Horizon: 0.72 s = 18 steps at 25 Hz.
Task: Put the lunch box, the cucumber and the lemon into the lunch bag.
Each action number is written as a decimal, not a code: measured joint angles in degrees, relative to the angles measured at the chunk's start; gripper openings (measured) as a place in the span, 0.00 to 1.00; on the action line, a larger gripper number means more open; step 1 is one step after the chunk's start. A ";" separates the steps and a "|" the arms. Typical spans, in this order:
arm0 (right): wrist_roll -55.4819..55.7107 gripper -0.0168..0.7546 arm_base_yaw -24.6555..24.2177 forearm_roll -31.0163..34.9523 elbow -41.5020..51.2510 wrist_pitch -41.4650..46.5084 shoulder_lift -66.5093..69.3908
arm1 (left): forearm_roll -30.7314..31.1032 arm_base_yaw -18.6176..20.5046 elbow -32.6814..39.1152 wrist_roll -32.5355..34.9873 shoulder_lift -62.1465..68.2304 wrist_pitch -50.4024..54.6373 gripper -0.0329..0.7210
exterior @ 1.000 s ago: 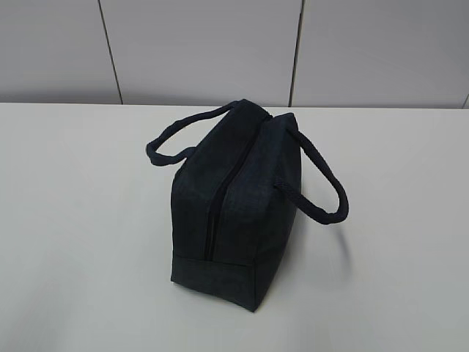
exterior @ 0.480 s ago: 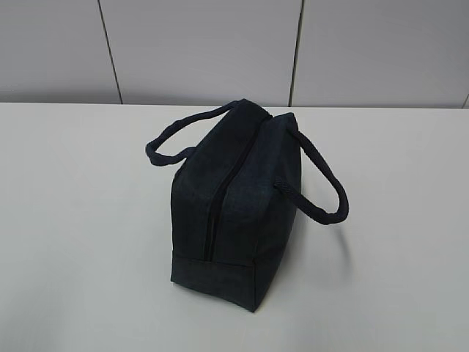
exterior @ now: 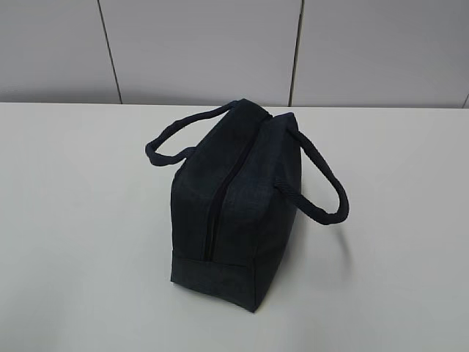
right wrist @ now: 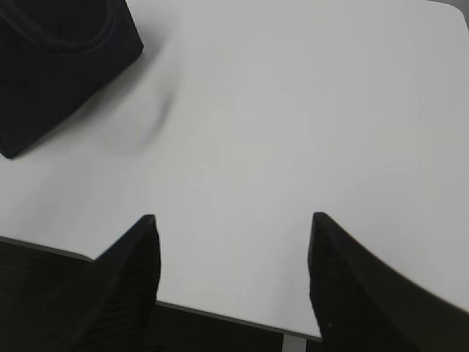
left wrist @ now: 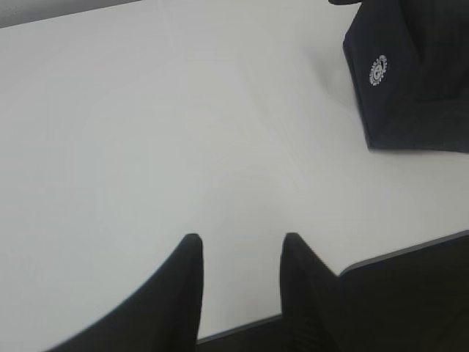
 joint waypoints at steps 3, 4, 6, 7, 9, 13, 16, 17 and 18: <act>0.00 0.64 0.00 0.00 0.00 0.00 0.00 | 0.00 0.00 0.00 0.00 0.00 0.00 0.36; 0.00 0.64 0.00 0.00 0.00 0.00 0.00 | -0.12 0.00 0.00 0.00 0.00 0.00 0.36; 0.00 0.64 0.00 0.00 0.00 0.00 0.00 | -0.19 0.00 0.00 0.00 0.00 0.00 0.36; 0.00 0.64 0.00 0.00 0.00 0.00 0.00 | -0.19 0.00 0.00 0.00 0.00 0.00 0.36; 0.00 0.64 0.00 0.00 0.00 -0.06 0.00 | -0.19 0.00 0.00 0.00 0.00 0.00 0.36; 0.00 0.64 0.00 0.00 0.00 -0.06 0.00 | -0.24 0.00 0.00 0.00 0.00 0.00 0.36; 0.00 0.64 0.00 0.09 0.00 -0.06 0.00 | -0.24 0.00 0.00 0.00 0.00 0.00 0.36; 0.00 0.64 0.00 0.09 0.00 -0.20 0.00 | -0.24 0.00 0.00 0.00 0.00 0.00 0.36; 0.00 0.64 0.00 0.09 0.00 -0.39 0.00 | -0.24 0.00 0.00 0.00 0.00 0.00 0.36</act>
